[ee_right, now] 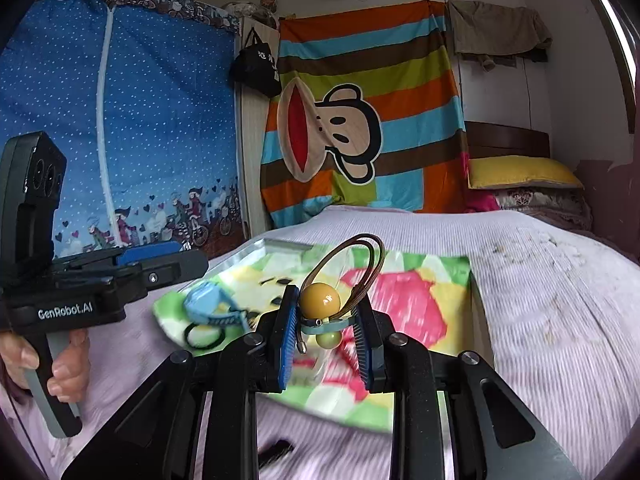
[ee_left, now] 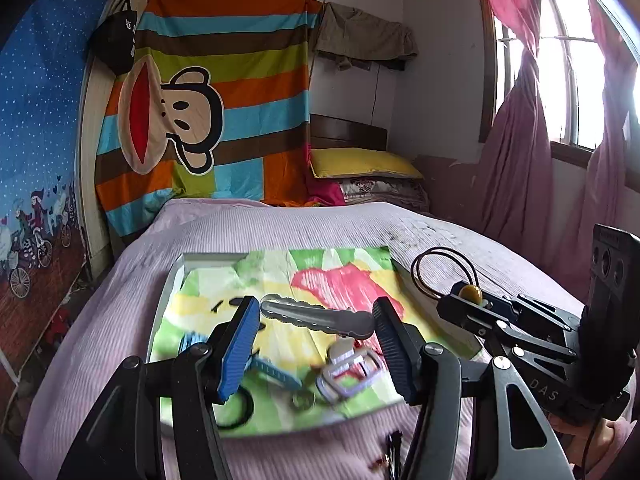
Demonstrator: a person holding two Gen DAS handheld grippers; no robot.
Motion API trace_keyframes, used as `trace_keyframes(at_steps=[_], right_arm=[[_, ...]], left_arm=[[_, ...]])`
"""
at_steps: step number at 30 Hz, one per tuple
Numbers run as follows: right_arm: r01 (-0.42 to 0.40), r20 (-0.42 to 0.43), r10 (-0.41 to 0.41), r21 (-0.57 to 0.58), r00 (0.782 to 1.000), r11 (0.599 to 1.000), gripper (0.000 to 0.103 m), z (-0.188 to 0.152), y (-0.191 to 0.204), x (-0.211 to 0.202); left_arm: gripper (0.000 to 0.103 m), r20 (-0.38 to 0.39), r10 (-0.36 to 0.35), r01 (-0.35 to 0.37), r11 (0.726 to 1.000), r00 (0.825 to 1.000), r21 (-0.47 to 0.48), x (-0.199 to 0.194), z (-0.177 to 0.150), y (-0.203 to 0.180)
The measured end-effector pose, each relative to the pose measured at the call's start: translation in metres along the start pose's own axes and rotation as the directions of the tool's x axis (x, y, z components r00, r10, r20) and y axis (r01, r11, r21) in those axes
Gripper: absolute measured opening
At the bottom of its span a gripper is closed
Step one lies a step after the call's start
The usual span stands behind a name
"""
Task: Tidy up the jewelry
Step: 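Carry the bead hair tie and white clip over the tray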
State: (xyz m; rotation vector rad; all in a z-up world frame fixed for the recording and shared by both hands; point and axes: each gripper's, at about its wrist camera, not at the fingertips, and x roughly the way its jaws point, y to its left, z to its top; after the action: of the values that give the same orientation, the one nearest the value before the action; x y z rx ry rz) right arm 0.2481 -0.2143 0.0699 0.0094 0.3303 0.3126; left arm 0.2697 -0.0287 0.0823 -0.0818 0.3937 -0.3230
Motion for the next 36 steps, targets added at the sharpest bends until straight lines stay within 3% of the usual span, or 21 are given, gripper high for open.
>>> trace_keyframes(at_steps=[8, 15, 18, 25, 31, 36], right_arm=[[0.009, -0.063, -0.004, 0.084, 0.998, 0.996, 0.023, 0.014, -0.030, 0.063], [0.028, -0.194, 0.005, 0.164, 0.981, 0.986, 0.023, -0.004, -0.052, 0.105], [0.032, -0.239, 0.016, 0.193, 0.971, 0.981, 0.023, -0.015, -0.059, 0.115], [0.019, -0.283, 0.050, 0.236, 0.958, 0.972, 0.023, -0.032, -0.064, 0.125], [0.023, -0.328, 0.056, 0.233, 0.943, 0.972, 0.023, -0.038, -0.061, 0.132], [0.032, -0.354, 0.055, 0.234, 0.934, 0.972, 0.024, -0.042, -0.062, 0.135]], left_arm=[[0.056, -0.094, 0.054, -0.059, 0.997, 0.994, -0.051, 0.068, 0.022, 0.013], [0.056, -0.225, 0.104, -0.121, 0.991, 0.969, -0.062, 0.116, 0.016, 0.021], [0.056, -0.287, 0.130, -0.152, 0.987, 0.949, -0.056, 0.131, 0.009, 0.024], [0.056, -0.376, 0.111, -0.146, 0.987, 0.920, -0.065, 0.143, 0.002, 0.027], [0.056, -0.460, 0.107, -0.146, 0.988, 0.881, -0.049, 0.157, -0.007, 0.028], [0.057, -0.469, 0.104, -0.137, 0.990, 0.877, -0.035, 0.158, -0.008, 0.026]])
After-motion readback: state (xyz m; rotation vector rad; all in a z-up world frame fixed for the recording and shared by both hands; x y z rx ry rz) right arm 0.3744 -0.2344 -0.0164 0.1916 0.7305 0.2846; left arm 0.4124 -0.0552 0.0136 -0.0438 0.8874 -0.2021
